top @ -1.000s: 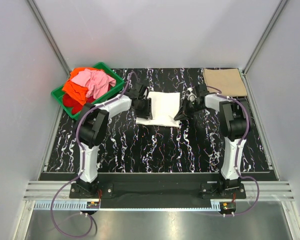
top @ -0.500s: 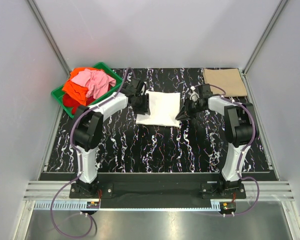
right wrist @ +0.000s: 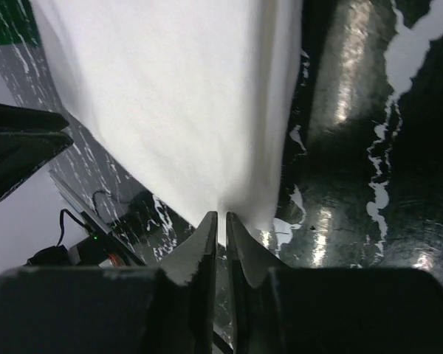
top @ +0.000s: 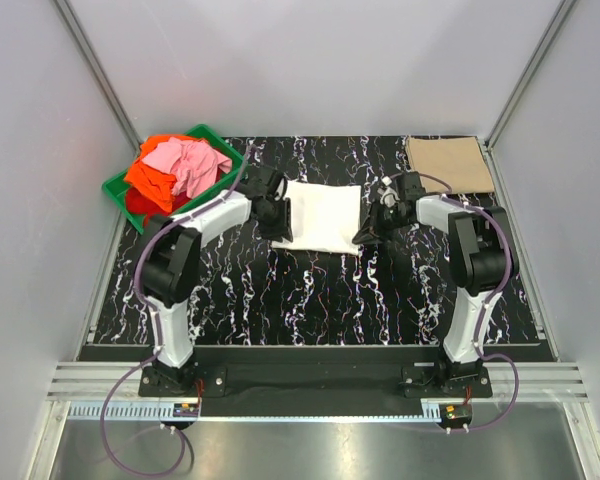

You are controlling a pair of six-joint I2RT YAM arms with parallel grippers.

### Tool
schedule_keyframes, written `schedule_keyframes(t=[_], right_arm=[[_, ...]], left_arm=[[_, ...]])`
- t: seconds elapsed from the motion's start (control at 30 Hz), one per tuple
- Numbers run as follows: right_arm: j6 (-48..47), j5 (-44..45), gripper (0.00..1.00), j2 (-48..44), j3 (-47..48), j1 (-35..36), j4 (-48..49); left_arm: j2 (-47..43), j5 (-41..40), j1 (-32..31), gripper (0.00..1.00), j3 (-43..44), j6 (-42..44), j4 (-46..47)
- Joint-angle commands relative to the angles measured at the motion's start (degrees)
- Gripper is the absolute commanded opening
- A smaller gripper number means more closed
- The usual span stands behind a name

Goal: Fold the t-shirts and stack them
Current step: Fold the tshirt

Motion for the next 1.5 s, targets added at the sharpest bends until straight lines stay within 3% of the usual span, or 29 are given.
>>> schedule_keyframes(t=[0.0, 0.17, 0.3, 0.53, 0.83, 1.2, 1.37, 1.47], right_arm=[[2.78, -1.51, 0.15, -3.97, 5.03, 1.88, 1.57], [6.92, -5.90, 0.04, 1.74, 15.22, 5.66, 2.89], [8.33, -7.49, 0.03, 10.60, 22.60, 7.25, 3.33], [5.60, -9.42, 0.00, 22.67, 26.30, 6.02, 3.07], [5.86, -12.23, 0.00, 15.82, 27.89, 5.75, 2.19], [4.64, -10.39, 0.01, 10.36, 11.29, 6.37, 7.89], [3.49, -7.75, 0.01, 13.79, 11.10, 6.19, 7.99], [3.23, -6.79, 0.04, 10.22, 11.80, 6.28, 5.97]], left_arm=[[-9.90, 1.48, 2.24, 0.38, 1.53, 0.42, 0.23], [-16.77, 6.58, 5.93, 0.39, 1.81, 2.18, 0.06], [-22.30, 6.42, 7.16, 0.39, -1.18, 2.70, 0.32], [-24.16, 6.85, 7.60, 0.39, -4.70, 3.05, 0.67], [-20.04, 8.24, 7.43, 0.40, -5.05, 1.14, 3.03], [-7.11, 13.27, 4.88, 0.39, -3.65, -3.18, 9.02], [-7.11, 11.86, 4.88, 0.39, -3.56, -2.04, 9.02], [-5.18, 12.30, 4.88, 0.39, -1.11, -0.29, 9.98]])
